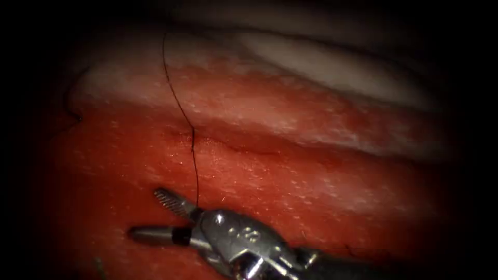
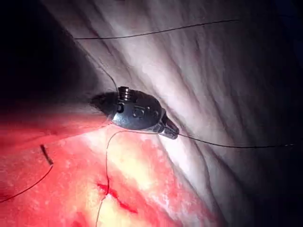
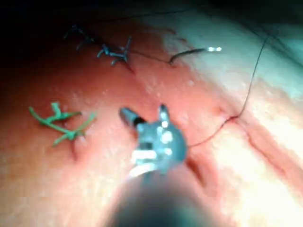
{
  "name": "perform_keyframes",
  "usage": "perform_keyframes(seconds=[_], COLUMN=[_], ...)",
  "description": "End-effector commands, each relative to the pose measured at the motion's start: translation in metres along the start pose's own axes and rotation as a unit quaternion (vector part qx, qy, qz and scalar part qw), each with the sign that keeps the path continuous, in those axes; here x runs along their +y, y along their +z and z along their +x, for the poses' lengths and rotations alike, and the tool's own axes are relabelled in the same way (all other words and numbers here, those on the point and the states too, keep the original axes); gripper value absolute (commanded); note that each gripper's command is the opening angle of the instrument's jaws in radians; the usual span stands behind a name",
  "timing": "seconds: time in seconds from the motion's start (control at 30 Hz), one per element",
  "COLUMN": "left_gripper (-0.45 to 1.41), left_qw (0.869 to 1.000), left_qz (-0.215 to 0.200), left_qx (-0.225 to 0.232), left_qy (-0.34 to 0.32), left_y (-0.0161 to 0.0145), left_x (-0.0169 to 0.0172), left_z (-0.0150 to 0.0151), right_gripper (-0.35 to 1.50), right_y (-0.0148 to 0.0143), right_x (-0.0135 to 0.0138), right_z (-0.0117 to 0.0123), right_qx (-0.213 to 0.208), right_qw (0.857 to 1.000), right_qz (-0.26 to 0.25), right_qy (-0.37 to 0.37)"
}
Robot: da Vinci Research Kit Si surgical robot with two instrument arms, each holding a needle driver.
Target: Wound Closure
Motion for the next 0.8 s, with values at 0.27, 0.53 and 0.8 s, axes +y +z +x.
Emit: perform_keyframes(seconds=[0.27,0.53,0.8], left_gripper=[-0.35,-0.35,-0.35], left_qw=[1.0,1.0,1.0], left_qz=[0.007,0.013,0.011], left_qx=[0.012,0.011,0.023], left_qy=[0.0,-0.005,-0.014], left_y=[-0.0032,-0.0036,-0.0043], left_x=[0.0077,0.0119,0.0136], left_z=[-0.0011,-0.0017,-0.0016], right_gripper=[-0.35,-0.35,-0.35], right_y=[0.0044,0.0113,0.0173], right_x=[0.0055,0.0068,0.0083], right_z=[0.0018,0.0008,-0.0013], right_qx=[0.001,0.025,0.038], right_qw=[0.996,0.994,0.991], right_qz=[0.035,0.054,0.067], right_qy=[-0.078,-0.09,-0.108])
